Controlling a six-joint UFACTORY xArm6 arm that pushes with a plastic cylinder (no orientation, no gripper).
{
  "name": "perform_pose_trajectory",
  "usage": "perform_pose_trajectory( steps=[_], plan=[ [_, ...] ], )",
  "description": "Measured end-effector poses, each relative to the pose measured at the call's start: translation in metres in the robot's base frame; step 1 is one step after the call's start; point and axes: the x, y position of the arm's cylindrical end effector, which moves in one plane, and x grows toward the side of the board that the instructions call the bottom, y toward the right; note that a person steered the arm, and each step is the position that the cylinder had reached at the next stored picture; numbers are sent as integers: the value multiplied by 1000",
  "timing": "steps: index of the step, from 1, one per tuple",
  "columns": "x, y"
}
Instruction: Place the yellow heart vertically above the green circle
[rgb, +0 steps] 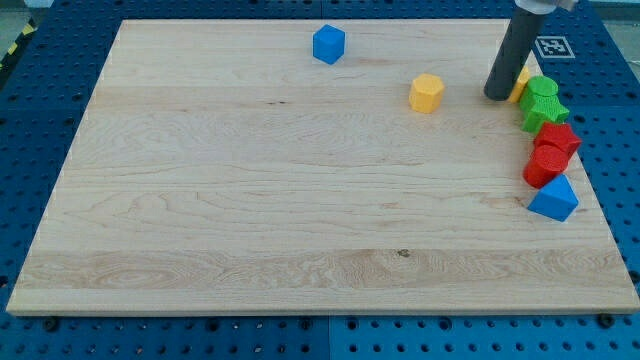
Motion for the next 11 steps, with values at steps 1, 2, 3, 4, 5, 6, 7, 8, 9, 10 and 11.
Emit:
perform_pose_trajectory(
  steps=[1,2,3,4,5,6,7,8,9,10,11],
  plan=[
    [0,-16],
    [-13,-25],
    [-19,-20],
    [-20,-16],
    [-23,-10],
    [-30,-4],
    [-31,-1],
    [-28,-1],
    [-27,-2],
    [-27,8],
    [-27,16]
  ],
)
